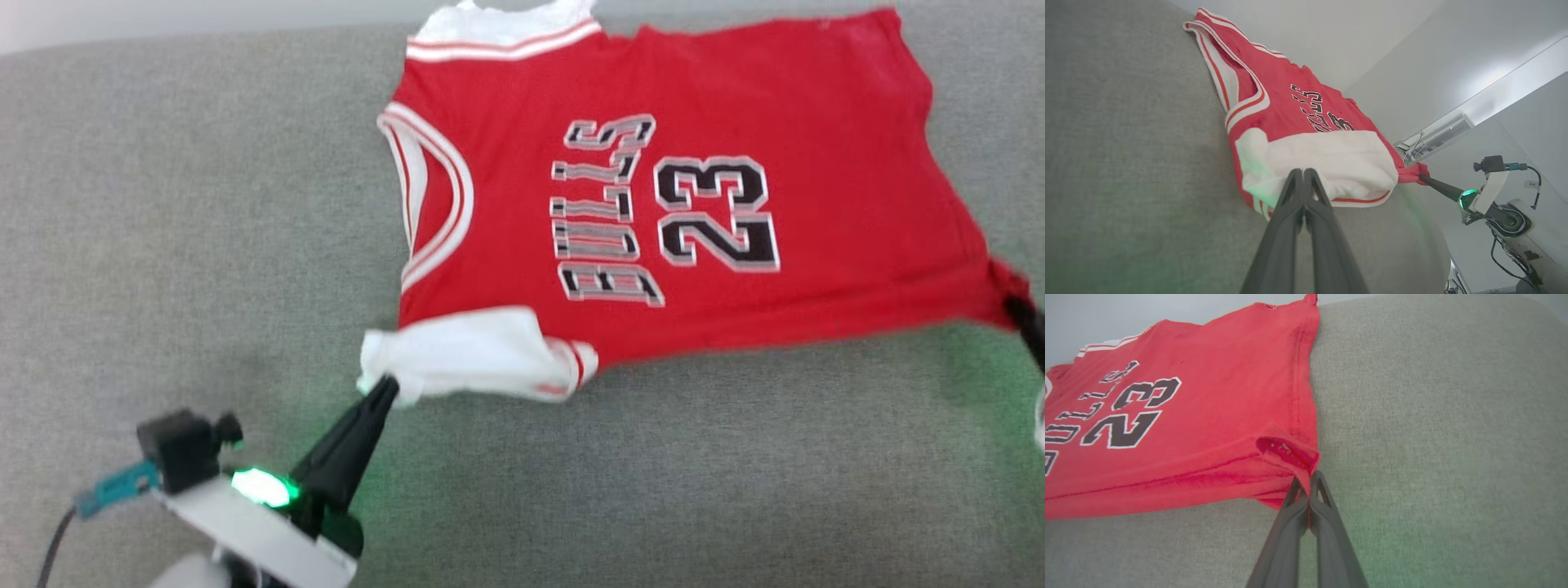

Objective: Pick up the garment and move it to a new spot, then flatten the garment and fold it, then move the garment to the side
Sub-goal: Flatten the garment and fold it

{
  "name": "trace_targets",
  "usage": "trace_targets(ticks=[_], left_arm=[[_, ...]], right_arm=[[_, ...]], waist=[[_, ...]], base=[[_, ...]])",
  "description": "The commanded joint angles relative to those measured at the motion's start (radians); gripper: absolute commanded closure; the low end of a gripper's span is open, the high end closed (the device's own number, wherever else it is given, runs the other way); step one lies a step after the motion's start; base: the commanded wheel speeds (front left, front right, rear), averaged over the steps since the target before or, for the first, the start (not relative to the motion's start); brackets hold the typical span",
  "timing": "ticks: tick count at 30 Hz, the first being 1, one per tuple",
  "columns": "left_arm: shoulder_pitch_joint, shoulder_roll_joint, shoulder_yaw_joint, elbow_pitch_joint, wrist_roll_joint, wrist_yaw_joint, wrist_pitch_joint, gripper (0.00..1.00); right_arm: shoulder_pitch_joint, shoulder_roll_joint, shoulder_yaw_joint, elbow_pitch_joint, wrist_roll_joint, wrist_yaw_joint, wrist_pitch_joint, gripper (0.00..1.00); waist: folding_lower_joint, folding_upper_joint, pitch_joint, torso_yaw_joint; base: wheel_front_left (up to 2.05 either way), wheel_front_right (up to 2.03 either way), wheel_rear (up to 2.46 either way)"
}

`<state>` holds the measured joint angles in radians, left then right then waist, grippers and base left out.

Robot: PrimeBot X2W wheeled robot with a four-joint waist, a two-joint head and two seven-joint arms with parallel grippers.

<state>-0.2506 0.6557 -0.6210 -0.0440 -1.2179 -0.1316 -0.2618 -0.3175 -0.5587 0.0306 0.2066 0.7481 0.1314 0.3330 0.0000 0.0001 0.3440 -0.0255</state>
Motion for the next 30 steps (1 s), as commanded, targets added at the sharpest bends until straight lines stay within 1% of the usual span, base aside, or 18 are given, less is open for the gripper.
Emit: trace_targets(ticks=[1, 6, 9, 11, 14, 18, 22, 27, 29, 30], left_arm=[[0.019, 0.006, 0.009, -0.003, 0.009, 0.002, -0.004, 1.00], [0.156, 0.018, 0.038, -0.099, 0.027, 0.002, -0.003, 1.00], [0.215, 0.026, 0.058, -0.146, 0.046, 0.002, -0.003, 1.00], [0.228, 0.028, 0.073, -0.164, 0.062, 0.002, -0.002, 1.00], [0.188, 0.041, 0.070, -0.163, 0.086, 0.002, -0.002, 1.00], [0.055, 0.060, 0.036, -0.157, 0.083, 0.002, 0.028, 1.00], [-0.106, 0.059, 0.023, -0.094, 0.057, 0.002, 0.061, 1.00], [-0.290, 0.012, 0.006, 0.048, 0.006, 0.002, 0.095, 1.00], [-0.345, -0.017, -0.010, 0.111, -0.017, 0.002, 0.110, 1.00], [-0.368, -0.017, -0.015, 0.152, -0.015, 0.002, 0.114, 1.00]], right_arm=[[0.023, 0.003, -0.016, -0.003, 0.002, -0.001, 0.003, 1.00], [0.192, 0.053, -0.121, -0.162, -0.012, -0.001, 0.068, 1.00], [0.264, 0.088, -0.175, -0.249, -0.015, -0.001, 0.110, 1.00], [0.293, 0.107, -0.208, -0.294, -0.024, -0.001, 0.135, 1.00], [0.287, 0.139, -0.234, -0.325, -0.028, -0.001, 0.167, 1.00], [0.200, 0.148, -0.239, -0.315, -0.039, -0.001, 0.210, 1.00], [0.086, 0.149, -0.225, -0.262, -0.061, -0.001, 0.233, 1.00], [-0.026, 0.160, -0.212, -0.174, -0.097, -0.001, 0.230, 1.00], [-0.065, 0.169, -0.206, -0.137, -0.108, -0.001, 0.218, 1.00], [-0.082, 0.173, -0.203, -0.119, -0.112, -0.001, 0.212, 1.00]], waist=[[0.0000, -0.0001, -0.005, -0.003], [0.0000, -0.0001, 0.002, -0.008], [0.0000, -0.0001, 0.005, -0.009], [0.0000, -0.0001, 0.003, -0.007], [0.0000, -0.0001, -0.010, -0.003], [0.0000, -0.0001, -0.017, -0.002], [0.0000, -0.0001, -0.007, -0.007], [0.0000, -0.0001, 0.024, -0.008], [0.0000, -0.0001, 0.041, -0.013], [0.0000, -0.0001, 0.051, -0.016]], base=[[0.00, 0.00, 0.00], [0.00, 0.00, 0.00], [0.00, 0.00, 0.00], [0.00, 0.00, 0.00], [0.00, 0.00, 0.00], [0.00, 0.00, 0.00], [0.00, 0.00, 0.00], [0.00, 0.00, 0.00], [0.00, 0.00, 0.00], [0.00, 0.00, 0.00]])
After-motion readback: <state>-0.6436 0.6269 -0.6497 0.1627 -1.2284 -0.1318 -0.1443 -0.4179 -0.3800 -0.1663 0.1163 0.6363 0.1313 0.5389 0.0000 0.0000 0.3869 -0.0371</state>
